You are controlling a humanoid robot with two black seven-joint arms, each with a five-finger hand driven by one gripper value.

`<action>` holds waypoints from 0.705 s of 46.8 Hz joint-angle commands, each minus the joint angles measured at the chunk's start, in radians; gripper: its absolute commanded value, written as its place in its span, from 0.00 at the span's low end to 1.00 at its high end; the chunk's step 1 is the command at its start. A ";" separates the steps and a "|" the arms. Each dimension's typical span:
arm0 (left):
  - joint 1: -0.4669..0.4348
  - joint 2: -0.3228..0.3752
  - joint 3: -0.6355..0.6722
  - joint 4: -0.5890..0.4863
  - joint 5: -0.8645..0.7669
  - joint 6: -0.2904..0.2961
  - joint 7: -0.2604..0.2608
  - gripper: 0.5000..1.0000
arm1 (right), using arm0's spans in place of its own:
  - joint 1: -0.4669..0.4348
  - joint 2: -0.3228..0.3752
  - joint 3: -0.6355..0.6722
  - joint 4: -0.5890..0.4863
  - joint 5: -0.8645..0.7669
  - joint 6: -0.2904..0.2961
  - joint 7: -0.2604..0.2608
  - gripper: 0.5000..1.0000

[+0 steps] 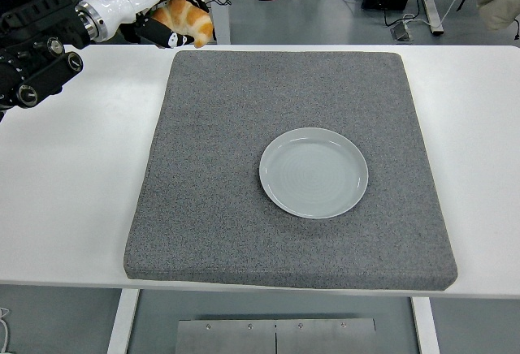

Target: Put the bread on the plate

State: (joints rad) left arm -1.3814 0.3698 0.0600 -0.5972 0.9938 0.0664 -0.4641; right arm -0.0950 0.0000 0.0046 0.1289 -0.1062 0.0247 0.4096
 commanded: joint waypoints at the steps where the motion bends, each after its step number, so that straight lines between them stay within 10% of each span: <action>1: -0.024 -0.009 0.001 -0.001 0.000 0.000 0.001 0.00 | 0.000 0.000 0.000 0.000 0.000 0.000 0.000 1.00; 33: -0.131 -0.370 0.054 0.000 0.006 -0.002 0.004 0.00 | 0.000 0.000 0.000 0.000 0.000 0.000 0.000 1.00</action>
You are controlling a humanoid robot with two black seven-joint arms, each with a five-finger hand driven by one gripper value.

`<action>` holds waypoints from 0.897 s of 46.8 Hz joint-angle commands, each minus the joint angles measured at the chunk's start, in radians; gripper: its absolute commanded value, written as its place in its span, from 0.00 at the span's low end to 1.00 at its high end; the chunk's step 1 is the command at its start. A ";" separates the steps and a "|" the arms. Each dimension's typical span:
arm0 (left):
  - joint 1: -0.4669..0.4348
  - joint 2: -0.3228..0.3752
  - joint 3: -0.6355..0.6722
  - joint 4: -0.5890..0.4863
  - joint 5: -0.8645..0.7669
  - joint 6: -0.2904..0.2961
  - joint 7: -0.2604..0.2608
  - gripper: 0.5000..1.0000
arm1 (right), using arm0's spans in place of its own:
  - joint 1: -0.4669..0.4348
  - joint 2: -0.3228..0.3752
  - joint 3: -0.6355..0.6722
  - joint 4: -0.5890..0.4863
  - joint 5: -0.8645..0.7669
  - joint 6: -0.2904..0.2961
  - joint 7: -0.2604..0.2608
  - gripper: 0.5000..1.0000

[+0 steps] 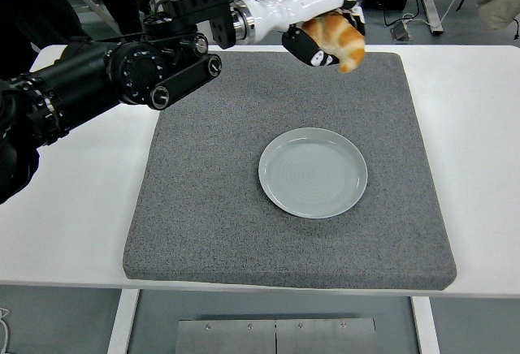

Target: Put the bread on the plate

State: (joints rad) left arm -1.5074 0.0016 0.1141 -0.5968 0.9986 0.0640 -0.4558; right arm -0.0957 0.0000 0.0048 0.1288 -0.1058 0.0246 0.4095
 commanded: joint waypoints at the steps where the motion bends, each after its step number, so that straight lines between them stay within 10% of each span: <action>1: -0.007 -0.002 -0.001 -0.001 0.003 0.002 -0.007 0.00 | 0.001 0.000 0.000 0.000 0.000 0.000 0.000 1.00; 16: 0.084 -0.002 0.130 -0.008 0.008 0.128 -0.149 0.00 | 0.001 0.000 0.000 0.000 0.000 0.000 0.000 1.00; 42: 0.271 -0.002 0.131 -0.009 -0.005 0.123 -0.155 0.00 | 0.001 0.000 0.000 0.000 0.000 0.000 0.000 1.00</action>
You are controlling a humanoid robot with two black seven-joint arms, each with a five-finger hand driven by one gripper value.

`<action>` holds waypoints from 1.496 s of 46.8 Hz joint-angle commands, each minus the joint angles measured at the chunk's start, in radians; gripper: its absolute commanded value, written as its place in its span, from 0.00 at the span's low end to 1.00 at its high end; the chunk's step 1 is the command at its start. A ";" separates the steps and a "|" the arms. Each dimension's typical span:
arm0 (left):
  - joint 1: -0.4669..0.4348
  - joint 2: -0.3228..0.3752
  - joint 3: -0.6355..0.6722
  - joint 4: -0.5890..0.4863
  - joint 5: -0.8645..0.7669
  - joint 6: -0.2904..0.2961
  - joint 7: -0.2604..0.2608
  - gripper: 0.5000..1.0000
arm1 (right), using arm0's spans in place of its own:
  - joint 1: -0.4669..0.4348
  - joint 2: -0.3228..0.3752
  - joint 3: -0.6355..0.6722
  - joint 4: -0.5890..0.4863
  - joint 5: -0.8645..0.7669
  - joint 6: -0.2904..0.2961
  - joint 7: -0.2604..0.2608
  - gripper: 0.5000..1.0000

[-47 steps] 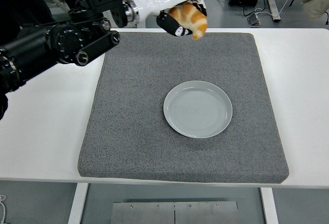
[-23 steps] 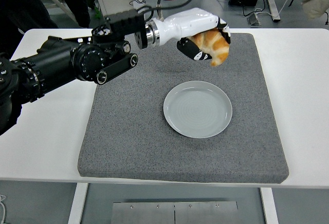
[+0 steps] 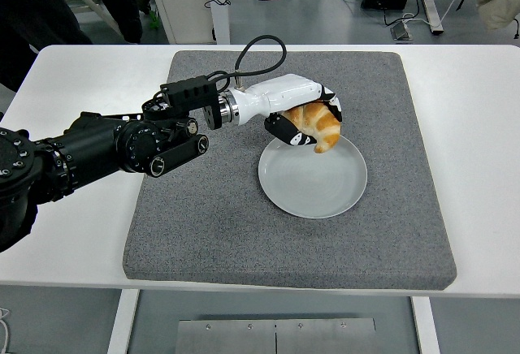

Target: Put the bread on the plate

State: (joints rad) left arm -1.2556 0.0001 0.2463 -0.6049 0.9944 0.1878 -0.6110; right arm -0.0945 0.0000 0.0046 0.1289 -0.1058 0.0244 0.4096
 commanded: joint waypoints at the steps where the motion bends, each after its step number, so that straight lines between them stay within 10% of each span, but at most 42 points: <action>1: 0.025 0.000 -0.001 0.001 0.000 -0.001 0.000 0.00 | -0.001 0.000 0.000 0.000 0.000 0.000 0.000 1.00; 63: 0.084 0.000 0.021 0.005 -0.002 -0.011 0.000 0.00 | 0.001 0.000 0.000 0.000 0.000 0.000 0.000 1.00; 70: 0.084 0.000 0.016 0.005 -0.002 -0.011 0.000 0.15 | 0.001 0.000 0.000 0.000 0.000 0.000 0.000 1.00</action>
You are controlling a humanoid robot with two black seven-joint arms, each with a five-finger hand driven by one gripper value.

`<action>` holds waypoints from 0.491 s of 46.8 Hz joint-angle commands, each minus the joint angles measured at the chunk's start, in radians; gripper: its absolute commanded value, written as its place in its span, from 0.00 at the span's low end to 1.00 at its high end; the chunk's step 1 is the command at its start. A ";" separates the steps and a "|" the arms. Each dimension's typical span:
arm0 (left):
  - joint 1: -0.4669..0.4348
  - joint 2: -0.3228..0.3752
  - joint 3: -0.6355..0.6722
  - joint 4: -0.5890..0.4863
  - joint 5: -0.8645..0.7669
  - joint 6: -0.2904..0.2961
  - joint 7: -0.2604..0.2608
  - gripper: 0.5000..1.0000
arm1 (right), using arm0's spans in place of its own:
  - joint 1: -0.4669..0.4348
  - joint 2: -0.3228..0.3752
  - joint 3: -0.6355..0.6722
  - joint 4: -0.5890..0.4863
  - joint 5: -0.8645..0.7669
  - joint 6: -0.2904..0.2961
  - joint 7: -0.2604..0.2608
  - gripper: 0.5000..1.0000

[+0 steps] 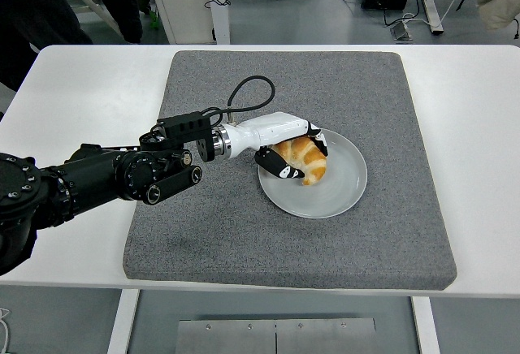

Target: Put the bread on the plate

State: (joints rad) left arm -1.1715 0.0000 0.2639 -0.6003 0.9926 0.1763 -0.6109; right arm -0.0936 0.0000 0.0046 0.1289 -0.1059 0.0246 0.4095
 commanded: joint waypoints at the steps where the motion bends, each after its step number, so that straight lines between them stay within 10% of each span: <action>1: 0.001 0.000 -0.002 -0.001 0.000 0.000 0.000 0.17 | 0.000 0.000 0.000 0.000 0.000 0.000 0.000 1.00; 16: 0.006 0.000 -0.003 0.000 -0.026 0.000 0.000 0.44 | -0.002 0.000 0.000 0.000 0.000 0.000 0.000 1.00; 23: 0.006 0.000 -0.003 -0.001 -0.035 0.000 0.000 0.73 | -0.002 0.000 0.000 0.000 0.000 0.000 0.000 1.00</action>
State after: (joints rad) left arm -1.1659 0.0000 0.2608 -0.6013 0.9578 0.1763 -0.6109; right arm -0.0951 0.0000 0.0046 0.1289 -0.1063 0.0244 0.4096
